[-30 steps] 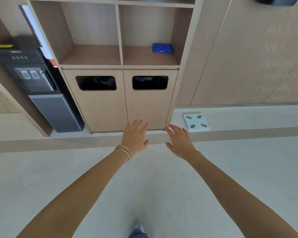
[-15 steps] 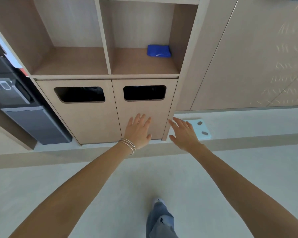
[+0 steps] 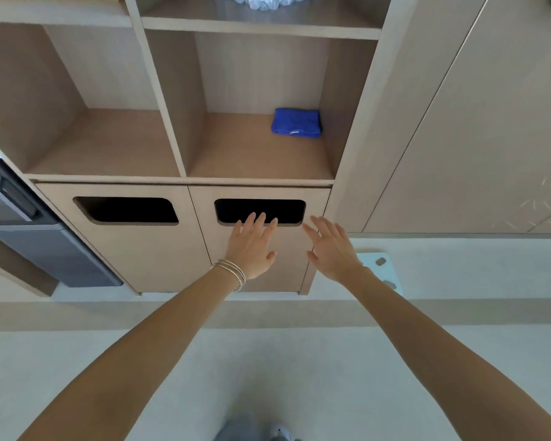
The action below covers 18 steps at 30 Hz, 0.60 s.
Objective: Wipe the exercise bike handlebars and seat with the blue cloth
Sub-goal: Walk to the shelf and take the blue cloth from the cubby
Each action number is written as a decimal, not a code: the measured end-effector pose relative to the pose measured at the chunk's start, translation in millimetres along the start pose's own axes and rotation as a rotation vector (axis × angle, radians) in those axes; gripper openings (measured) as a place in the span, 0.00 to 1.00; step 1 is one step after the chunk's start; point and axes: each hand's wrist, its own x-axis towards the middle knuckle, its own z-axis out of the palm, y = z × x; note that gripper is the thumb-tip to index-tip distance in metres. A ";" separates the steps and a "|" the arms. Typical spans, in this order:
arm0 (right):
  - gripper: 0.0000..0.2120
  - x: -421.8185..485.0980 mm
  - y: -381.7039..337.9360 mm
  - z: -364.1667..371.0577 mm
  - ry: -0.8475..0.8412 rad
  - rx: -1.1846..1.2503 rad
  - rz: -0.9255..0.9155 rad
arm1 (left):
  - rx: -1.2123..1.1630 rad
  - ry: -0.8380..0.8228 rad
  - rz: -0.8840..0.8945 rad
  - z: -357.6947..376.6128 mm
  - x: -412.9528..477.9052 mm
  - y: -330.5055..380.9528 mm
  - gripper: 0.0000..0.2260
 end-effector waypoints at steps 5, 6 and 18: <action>0.29 42.2 23.0 10.6 -0.039 0.017 0.040 | -0.003 0.021 0.020 4.8 53.3 -8.8 0.30; 0.29 51.6 26.3 12.0 -0.042 0.013 0.039 | -0.001 0.025 0.027 6.2 63.3 -11.5 0.30; 0.27 166.8 55.5 14.4 0.017 0.025 0.126 | 0.001 0.057 0.088 -0.7 180.7 -55.6 0.31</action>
